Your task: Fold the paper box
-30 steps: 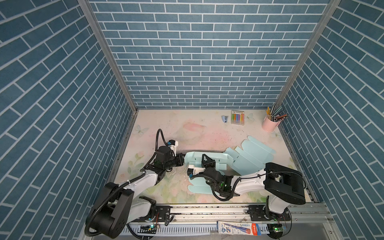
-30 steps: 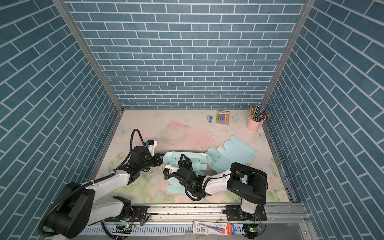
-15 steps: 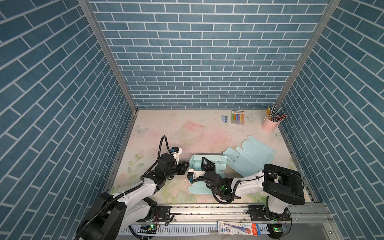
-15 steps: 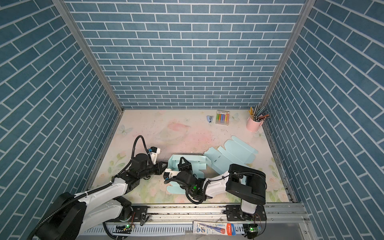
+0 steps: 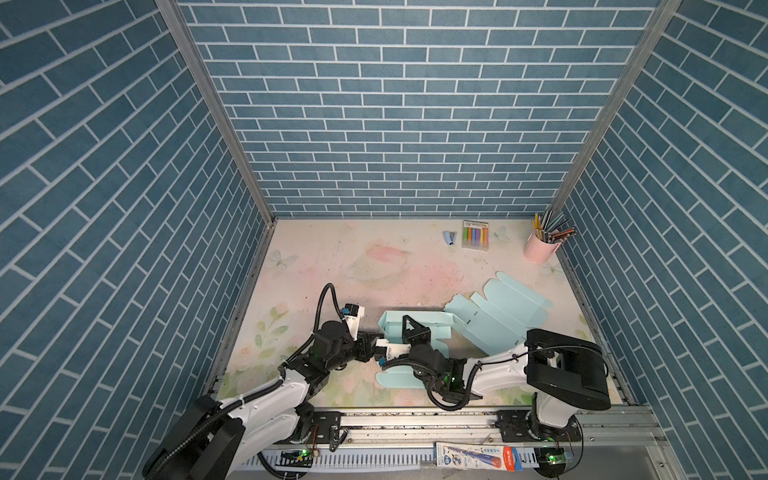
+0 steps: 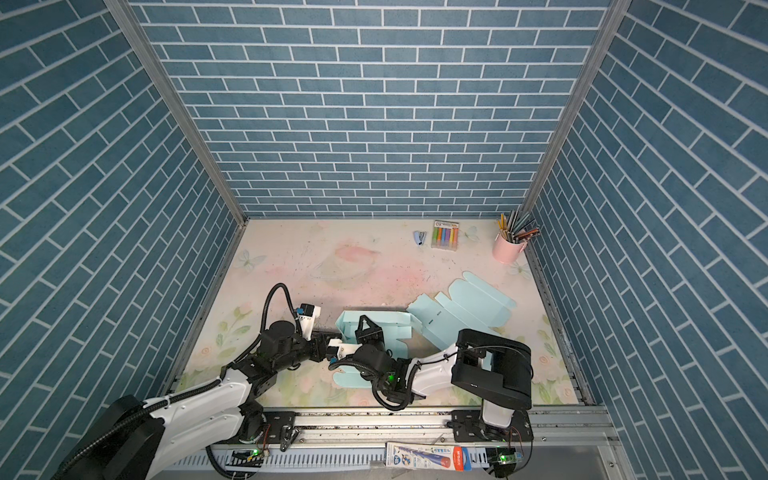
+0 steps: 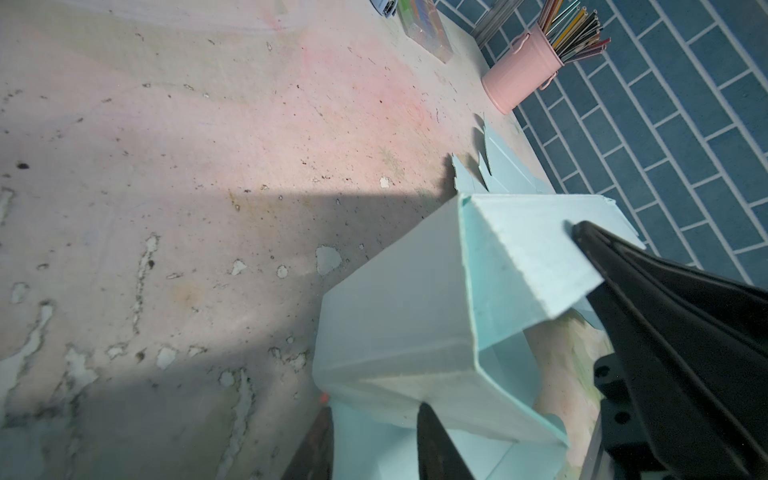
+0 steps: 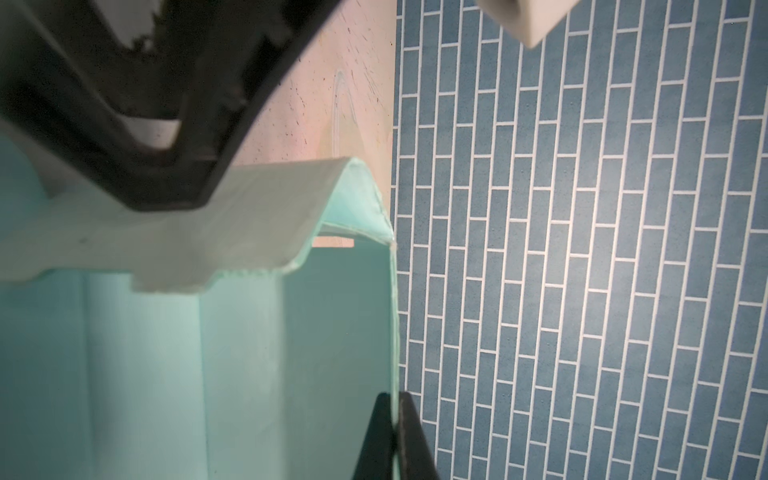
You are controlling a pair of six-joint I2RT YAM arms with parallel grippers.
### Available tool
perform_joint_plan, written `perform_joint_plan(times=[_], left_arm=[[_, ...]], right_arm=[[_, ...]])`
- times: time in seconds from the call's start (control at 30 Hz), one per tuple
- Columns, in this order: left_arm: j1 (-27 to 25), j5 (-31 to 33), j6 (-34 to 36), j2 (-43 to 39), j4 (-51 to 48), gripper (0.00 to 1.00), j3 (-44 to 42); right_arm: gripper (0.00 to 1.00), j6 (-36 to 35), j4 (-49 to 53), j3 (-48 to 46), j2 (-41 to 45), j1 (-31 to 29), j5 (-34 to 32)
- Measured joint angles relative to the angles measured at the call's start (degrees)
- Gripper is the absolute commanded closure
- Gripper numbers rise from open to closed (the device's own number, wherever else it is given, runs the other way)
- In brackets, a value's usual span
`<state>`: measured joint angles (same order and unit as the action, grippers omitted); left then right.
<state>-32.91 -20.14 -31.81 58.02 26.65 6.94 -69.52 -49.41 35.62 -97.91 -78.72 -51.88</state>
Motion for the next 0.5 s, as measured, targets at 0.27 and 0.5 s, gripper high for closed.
perform_joint_plan(times=[0.27,0.5], left_arm=[[-1.97,1.53,2.69,4.0,5.55,0.62,0.0],[-3.08,3.39,6.05,5.81,10.45,0.6,0.0]], right_arm=[[1.0,0.0,-0.26,-0.17,0.0,-0.59,-0.02],[1.0,0.02,-0.11,-0.17,-0.13,-0.7,-0.46]])
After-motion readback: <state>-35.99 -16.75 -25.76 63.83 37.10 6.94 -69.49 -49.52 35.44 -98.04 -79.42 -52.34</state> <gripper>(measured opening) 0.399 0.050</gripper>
